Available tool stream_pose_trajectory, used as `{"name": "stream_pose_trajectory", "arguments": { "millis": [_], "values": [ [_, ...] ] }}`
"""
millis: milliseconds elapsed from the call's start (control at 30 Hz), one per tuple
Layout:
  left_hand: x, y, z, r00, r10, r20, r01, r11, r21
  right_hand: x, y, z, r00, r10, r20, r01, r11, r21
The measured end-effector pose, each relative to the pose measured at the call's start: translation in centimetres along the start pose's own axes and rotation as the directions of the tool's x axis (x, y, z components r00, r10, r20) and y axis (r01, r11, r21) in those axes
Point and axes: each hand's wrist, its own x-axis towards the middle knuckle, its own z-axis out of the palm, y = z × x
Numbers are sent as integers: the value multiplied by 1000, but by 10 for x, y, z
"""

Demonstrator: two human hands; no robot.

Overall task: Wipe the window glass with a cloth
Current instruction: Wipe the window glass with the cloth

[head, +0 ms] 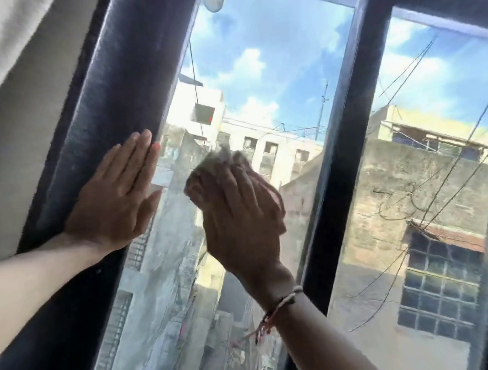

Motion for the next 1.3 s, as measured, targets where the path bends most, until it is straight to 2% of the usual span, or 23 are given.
{"name": "stream_pose_trajectory", "arguments": {
  "millis": [33, 67, 100, 133, 167, 200, 267, 300, 400, 433, 500, 567, 600, 633, 700, 800, 900, 967, 1033, 1100, 1133, 1233, 1300],
  "values": [
    [0, 0, -1, 1000, 0, -2, 0, 1000, 0, -1, 4, 0, 997, -70, 6, 70, 997, 6],
    [0, 0, 0, 1000, 2, -10, -2, 1000, 3, 2, 12, 0, 1000, -7, -30, 6, 1000, -15],
    [0, 0, 1, 1000, 3, -15, -3, 1000, 4, 6, 16, -2, 980, 177, -93, -181, 983, -29],
    [0, -1, 2, 1000, 3, -14, -3, 1000, 3, 9, 15, -3, 919, 366, -144, -370, 929, 1],
    [1, 0, 3, 1000, 0, -10, 0, 1000, 3, 9, 8, -3, 874, 459, -159, -462, 887, 19],
    [1, -1, 3, 1000, -5, -4, 5, 1000, 4, 4, -2, -1, 894, 430, -129, -433, 901, 4],
    [2, -2, 3, 1000, -7, 14, 7, 1000, 4, -9, -12, 4, 975, 218, -52, -219, 976, -7],
    [2, -2, 3, 1000, -4, 28, 4, 1000, 5, -12, -13, 6, 979, 197, -47, -197, 980, -6],
    [2, 3, -5, 996, -34, 83, 35, 999, -6, -10, -30, 0, 921, 390, -27, -388, 920, 43],
    [3, 6, -11, 993, -52, 110, 54, 998, -14, -11, -41, -4, 930, 367, 39, -368, 928, 57],
    [4, 6, -25, 983, -73, 166, 78, 997, -27, -21, -57, -18, 971, 151, 185, -174, 978, 118],
    [9, 8, -40, 969, -107, 223, 122, 991, -56, -24, -43, -38, 971, 70, 229, -115, 976, 187],
    [13, 15, -48, 965, -115, 235, 136, 988, -76, -24, -26, -53, 967, 125, 224, -177, 957, 230],
    [18, 25, -54, 968, -104, 227, 128, 987, -94, -22, -6, -71, 965, 204, 162, -244, 927, 284],
    [32, 54, -63, 985, -37, 167, 58, 991, -123, -20, 43, -106, 941, 337, -24, -306, 880, 363],
    [64, 114, -67, 999, -12, 49, 20, 985, -171, -18, 128, -144, 876, 442, -191, -405, 892, 202],
    [95, 173, -59, 998, 54, -20, -57, 974, -220, -27, 201, -164, 793, 554, -254, -545, 831, 111],
    [108, 202, -48, 992, 123, -10, -121, 961, -248, -36, 233, -165, 778, 601, -184, -600, 797, 66],
    [112, 217, -35, 990, 136, 30, -125, 963, -237, -44, 252, -158, 805, 585, -96, -586, 810, 15],
    [111, 222, -22, 994, 110, 22, -104, 975, -194, -44, 264, -150, 859, 506, -79, -511, 857, -66],
    [111, 222, -17, 995, 101, 8, -98, 979, -179, -38, 269, -145, 865, 491, -104, -500, 861, -90],
    [111, 219, -4, 992, 118, -51, -124, 982, -145, -8, 269, -123, 822, 504, -265, -543, 834, -99],
    [115, 216, -2, 989, 128, -70, -135, 985, -110, -5, 241, -98, 881, 381, -279, -422, 901, -101]
  ]
}}
